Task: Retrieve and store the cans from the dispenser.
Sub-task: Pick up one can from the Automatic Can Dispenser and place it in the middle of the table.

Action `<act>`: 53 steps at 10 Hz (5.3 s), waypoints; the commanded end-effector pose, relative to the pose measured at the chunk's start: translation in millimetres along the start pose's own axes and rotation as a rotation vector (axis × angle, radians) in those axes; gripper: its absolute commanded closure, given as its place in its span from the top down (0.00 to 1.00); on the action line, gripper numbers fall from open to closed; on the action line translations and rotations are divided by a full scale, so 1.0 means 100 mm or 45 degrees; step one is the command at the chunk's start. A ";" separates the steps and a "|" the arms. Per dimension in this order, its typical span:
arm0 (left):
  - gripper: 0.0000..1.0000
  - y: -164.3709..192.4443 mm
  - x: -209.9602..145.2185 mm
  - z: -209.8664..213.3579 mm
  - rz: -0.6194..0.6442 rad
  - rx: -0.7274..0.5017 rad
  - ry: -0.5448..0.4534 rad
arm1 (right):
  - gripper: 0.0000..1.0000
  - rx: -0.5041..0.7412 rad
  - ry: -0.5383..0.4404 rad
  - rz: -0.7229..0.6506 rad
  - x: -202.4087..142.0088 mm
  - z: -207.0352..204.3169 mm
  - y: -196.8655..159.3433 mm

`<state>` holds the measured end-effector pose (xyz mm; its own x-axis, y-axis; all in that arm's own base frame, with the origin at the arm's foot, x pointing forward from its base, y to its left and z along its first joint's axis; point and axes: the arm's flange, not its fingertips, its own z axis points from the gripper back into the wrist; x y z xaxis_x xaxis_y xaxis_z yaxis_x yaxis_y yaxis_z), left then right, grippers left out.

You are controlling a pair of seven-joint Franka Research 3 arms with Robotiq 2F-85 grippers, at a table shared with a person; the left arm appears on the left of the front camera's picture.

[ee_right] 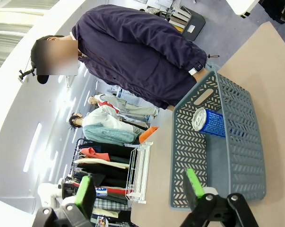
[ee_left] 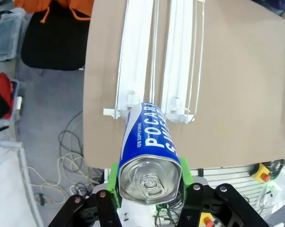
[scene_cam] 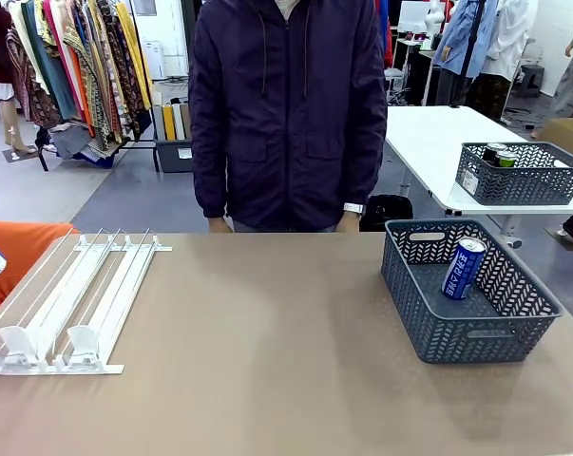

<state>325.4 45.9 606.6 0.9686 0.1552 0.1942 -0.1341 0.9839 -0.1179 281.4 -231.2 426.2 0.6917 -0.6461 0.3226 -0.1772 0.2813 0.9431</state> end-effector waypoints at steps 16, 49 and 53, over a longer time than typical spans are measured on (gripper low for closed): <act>0.00 -4.66 0.04 -2.26 -1.066 0.108 0.146 | 1.00 0.016 -0.013 -0.013 0.03 -0.01 0.04; 1.00 0.94 0.25 -1.20 0.297 -1.615 -0.101 | 1.00 0.016 -0.013 -0.013 0.03 -0.01 0.04; 1.00 0.94 0.25 -1.20 0.297 -1.615 -0.101 | 1.00 0.016 -0.013 -0.013 0.03 -0.01 0.04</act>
<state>361.7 132.8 480.3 0.9309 0.3488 0.1088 0.0432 0.1908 -0.9807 281.1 -231.5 426.1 0.6912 -0.6469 0.3223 -0.1767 0.2812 0.9432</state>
